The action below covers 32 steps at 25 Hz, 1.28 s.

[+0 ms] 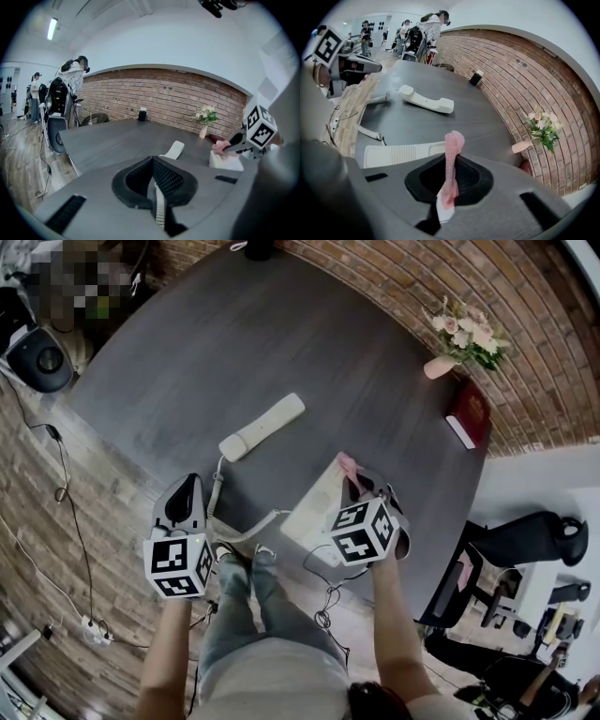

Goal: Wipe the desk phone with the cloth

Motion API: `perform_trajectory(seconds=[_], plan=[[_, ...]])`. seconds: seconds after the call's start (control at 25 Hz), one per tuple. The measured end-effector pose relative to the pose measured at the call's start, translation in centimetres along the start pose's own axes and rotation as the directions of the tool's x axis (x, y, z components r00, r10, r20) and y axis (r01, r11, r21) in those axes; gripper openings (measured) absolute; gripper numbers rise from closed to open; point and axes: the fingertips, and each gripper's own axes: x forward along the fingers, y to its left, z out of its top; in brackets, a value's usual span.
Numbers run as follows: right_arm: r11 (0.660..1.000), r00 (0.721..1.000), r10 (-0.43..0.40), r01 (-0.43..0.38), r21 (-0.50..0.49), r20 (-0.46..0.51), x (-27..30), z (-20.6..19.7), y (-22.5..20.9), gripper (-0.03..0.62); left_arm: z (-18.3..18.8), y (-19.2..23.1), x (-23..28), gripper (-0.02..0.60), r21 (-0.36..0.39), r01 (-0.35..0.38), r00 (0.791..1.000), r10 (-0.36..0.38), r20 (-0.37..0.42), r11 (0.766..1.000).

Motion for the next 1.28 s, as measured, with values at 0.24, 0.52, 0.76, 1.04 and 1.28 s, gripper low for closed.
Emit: perform_trajectory(seconds=[0.24, 0.52, 0.76, 1.04, 1.28], plan=[[1.000, 1.000, 0.013, -0.013, 0.004, -0.004, 0.0, -0.2, 0.6, 0.023, -0.2, -0.3, 0.0, 0.005, 0.007, 0.011, 1.000, -0.011, -0.005, 1.000], [1.000, 1.000, 0.030, -0.030, 0.005, -0.008, -0.1, -0.2, 1.4, 0.023, -0.4, -0.2, -0.1, 0.005, 0.008, 0.015, 1.000, -0.015, -0.013, 1.000], [0.999, 0.999, 0.041, -0.041, -0.002, -0.017, -0.1, -0.2, 2.0, 0.023, -0.7, -0.1, -0.2, 0.005, 0.009, 0.017, 1.000, -0.017, -0.016, 1.000], [0.998, 0.998, 0.056, -0.056, -0.006, -0.023, -0.4, -0.3, 2.8, 0.023, -0.7, -0.1, -0.4, 0.005, 0.008, 0.021, 1.000, -0.021, -0.015, 1.000], [0.997, 0.997, 0.070, -0.071, -0.013, -0.026, -0.5, -0.5, 3.4, 0.023, -0.9, -0.4, -0.5, 0.005, 0.010, 0.027, 0.999, -0.027, -0.018, 1.000]])
